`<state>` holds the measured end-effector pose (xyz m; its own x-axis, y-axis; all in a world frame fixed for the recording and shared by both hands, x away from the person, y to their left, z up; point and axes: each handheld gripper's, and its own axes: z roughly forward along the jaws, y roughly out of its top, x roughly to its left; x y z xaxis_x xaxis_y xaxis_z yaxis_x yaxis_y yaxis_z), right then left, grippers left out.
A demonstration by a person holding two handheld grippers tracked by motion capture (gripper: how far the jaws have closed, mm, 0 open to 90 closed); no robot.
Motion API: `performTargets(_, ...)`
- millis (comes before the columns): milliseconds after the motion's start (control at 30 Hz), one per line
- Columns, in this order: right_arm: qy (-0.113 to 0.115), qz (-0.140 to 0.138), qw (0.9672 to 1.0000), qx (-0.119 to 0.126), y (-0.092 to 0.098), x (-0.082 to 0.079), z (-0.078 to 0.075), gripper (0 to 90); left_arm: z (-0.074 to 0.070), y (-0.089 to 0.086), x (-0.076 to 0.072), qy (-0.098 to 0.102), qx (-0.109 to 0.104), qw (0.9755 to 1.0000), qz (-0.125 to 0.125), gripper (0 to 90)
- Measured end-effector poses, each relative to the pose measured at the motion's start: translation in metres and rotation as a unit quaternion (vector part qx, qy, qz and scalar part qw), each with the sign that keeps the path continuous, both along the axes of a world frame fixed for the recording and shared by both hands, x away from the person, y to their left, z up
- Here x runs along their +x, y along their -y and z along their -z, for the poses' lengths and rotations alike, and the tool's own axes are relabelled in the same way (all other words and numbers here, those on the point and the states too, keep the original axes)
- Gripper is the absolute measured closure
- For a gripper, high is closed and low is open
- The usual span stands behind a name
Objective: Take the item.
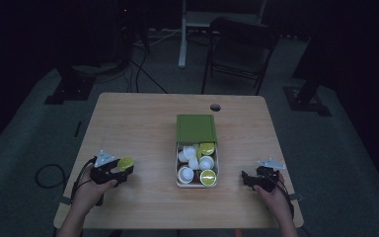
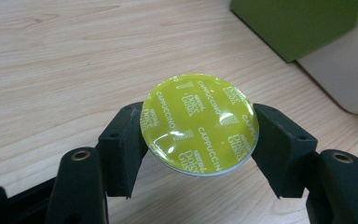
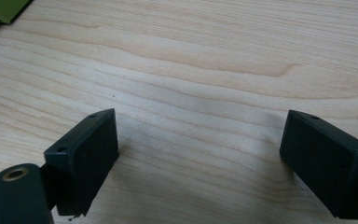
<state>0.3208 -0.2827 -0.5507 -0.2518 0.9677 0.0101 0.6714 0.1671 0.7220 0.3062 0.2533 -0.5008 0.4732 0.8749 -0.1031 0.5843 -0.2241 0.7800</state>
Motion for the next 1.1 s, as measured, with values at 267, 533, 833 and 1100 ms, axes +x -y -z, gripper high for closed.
performTargets(267, 0.000, 0.000, 1.0000, 0.000, 0.000, 0.000, 0.000, 11.0, 0.003, -0.015, -0.003, 0.005, 0.003, 0.9998, -0.020, 38.3)
performTargets(533, 0.000, 0.000, 1.0000, 0.000, 0.000, 0.000, 0.000, 11.0, 0.005, -0.032, -0.005, 0.007, 0.004, 0.9987, -0.050, 38.3)
performTargets(833, 0.000, 0.000, 1.0000, 0.000, 0.000, 0.000, 0.000, 11.0, 0.009, -0.044, -0.006, 0.004, 0.001, 0.9976, -0.069, 38.3)
performTargets(1100, 0.000, 0.000, 1.0000, 0.000, 0.000, 0.000, 0.000, 11.0, 0.015, -0.053, -0.005, -0.004, 0.007, 0.9960, -0.089, 38.2)
